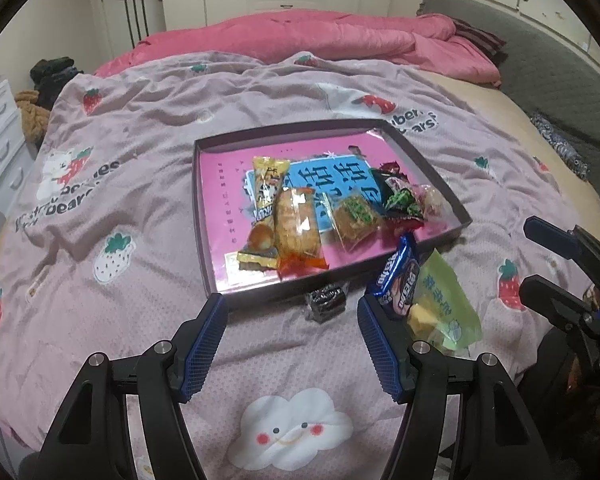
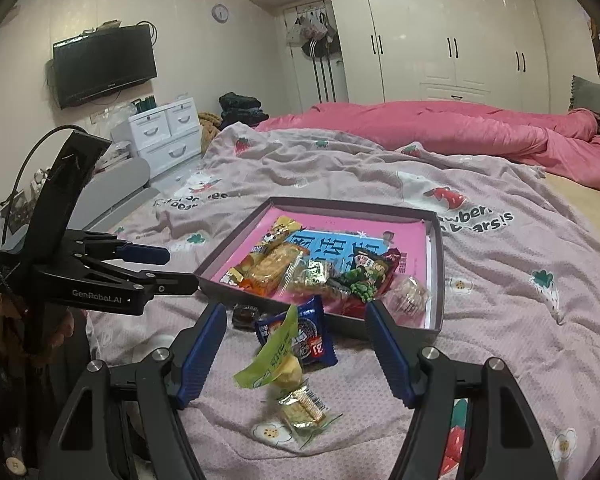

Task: Organize snacks
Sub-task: 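Move both open tools toward the dark candy and the clear cracker pack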

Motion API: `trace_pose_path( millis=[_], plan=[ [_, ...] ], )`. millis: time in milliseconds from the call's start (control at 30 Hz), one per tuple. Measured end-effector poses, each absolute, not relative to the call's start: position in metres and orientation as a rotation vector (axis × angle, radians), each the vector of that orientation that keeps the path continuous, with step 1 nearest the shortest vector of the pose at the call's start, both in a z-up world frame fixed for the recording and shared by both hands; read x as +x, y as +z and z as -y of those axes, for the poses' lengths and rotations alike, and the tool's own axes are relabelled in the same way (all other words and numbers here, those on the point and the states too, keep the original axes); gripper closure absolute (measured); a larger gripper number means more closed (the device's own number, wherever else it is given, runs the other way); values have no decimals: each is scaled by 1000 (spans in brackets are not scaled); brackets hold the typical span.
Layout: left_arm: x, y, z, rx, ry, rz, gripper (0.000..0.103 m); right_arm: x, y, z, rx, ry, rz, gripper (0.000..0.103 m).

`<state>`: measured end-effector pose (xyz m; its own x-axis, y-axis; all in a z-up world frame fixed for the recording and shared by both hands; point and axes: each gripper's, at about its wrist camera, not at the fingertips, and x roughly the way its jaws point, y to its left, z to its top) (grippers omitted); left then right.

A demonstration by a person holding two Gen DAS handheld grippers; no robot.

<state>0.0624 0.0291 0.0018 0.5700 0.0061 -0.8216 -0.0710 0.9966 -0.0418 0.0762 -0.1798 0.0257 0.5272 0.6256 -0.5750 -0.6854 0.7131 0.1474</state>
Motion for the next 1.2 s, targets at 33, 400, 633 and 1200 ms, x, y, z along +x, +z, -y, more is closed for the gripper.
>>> trace_pose_path(
  millis=[33,400,633,1200],
  plan=[
    [62,2,-28,-71,44,-965,34,76,26,180,-102,785,-645,32],
    [58,-7,-20,-67,33,-988,34,72,17,172,-146,805,-692,32],
    [60,-13,-19,-81,19,-1004,29,70,6,162,-195,815,-728,32],
    [70,-42,-23,-91,7,-1080,29,76,-35,131,-353,812,-829,32]
  ],
)
